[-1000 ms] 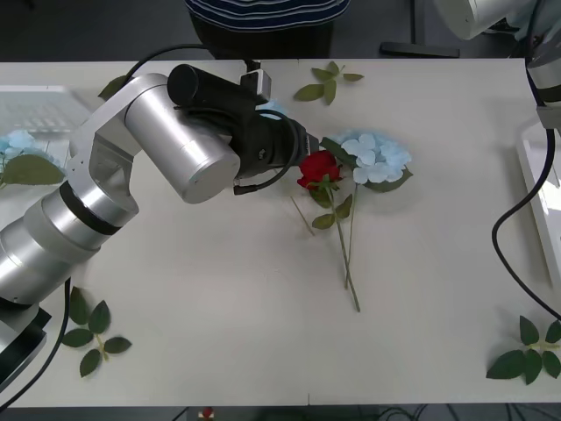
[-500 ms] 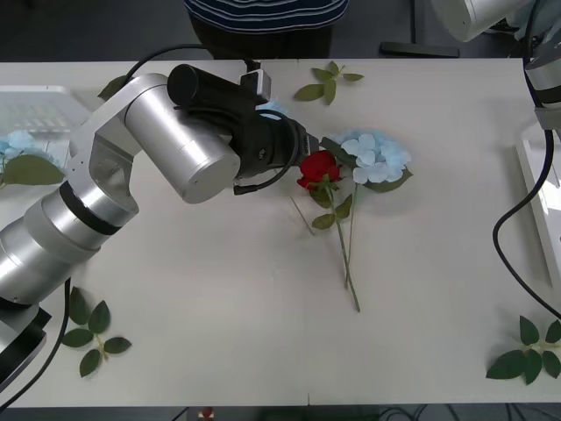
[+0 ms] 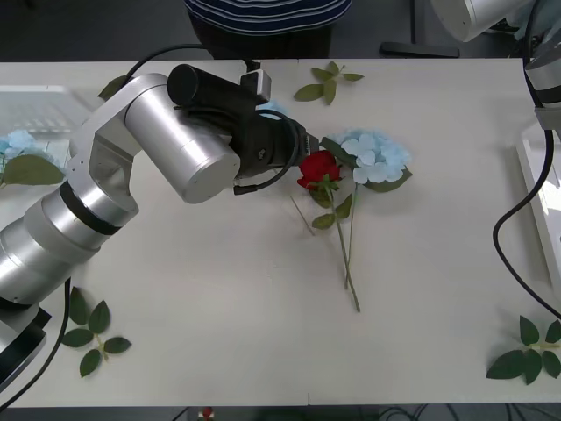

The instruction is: Place the red flowers into the right box and the blue flowers into the left box. If a person shows an open palm, hand one flower to the person first, then continue sorting.

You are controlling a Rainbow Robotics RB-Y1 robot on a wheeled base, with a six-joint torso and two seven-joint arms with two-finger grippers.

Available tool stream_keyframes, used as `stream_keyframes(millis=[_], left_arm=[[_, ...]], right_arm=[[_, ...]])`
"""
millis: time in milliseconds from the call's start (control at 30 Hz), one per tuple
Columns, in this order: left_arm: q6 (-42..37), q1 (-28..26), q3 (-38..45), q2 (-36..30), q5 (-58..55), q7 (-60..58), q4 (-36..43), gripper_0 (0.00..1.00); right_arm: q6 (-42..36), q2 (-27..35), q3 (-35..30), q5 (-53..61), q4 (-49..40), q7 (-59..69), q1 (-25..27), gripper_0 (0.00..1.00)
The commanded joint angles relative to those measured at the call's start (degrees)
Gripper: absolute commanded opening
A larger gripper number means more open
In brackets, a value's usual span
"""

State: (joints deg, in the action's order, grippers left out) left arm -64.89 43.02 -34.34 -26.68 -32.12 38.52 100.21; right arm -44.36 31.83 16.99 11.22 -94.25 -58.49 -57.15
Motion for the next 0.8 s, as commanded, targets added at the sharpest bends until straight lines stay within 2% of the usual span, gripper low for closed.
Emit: stream_keyframes(millis=[33, 267, 467, 567, 700, 800], left_arm=[[-0.1, 1.7, 1.3, 0.8, -0.3, 1.6, 1.6, 1.0], [-0.1, 1.7, 1.3, 0.8, -0.3, 1.6, 1.6, 1.0], [-0.1, 1.7, 1.3, 0.8, -0.3, 1.6, 1.6, 1.0], [-0.1, 1.7, 1.3, 0.8, -0.3, 1.6, 1.6, 1.0], [-0.1, 1.7, 1.3, 0.8, -0.3, 1.6, 1.6, 1.0], [-0.1, 1.7, 1.3, 0.8, -0.3, 1.6, 1.6, 1.0]], right_arm=[[0.4, 0.3, -0.6, 0.0, -1.0, 2.6, -1.6, 1.0], [0.2, 1.0, 1.1, 0.6, -0.7, 2.6, -0.1, 1.0], [-1.3, 4.9, 1.1, 11.0, -1.5, 2.2, -0.2, 1.0], [-9.5, 8.3, 0.8, 18.8, -5.3, 1.8, -0.2, 1.0], [-26.7, 13.4, -2.2, 38.2, -10.3, 2.2, 0.0, 1.0], [-37.9, 14.8, -5.0, 47.6, -11.4, 2.2, 0.5, 1.0]])
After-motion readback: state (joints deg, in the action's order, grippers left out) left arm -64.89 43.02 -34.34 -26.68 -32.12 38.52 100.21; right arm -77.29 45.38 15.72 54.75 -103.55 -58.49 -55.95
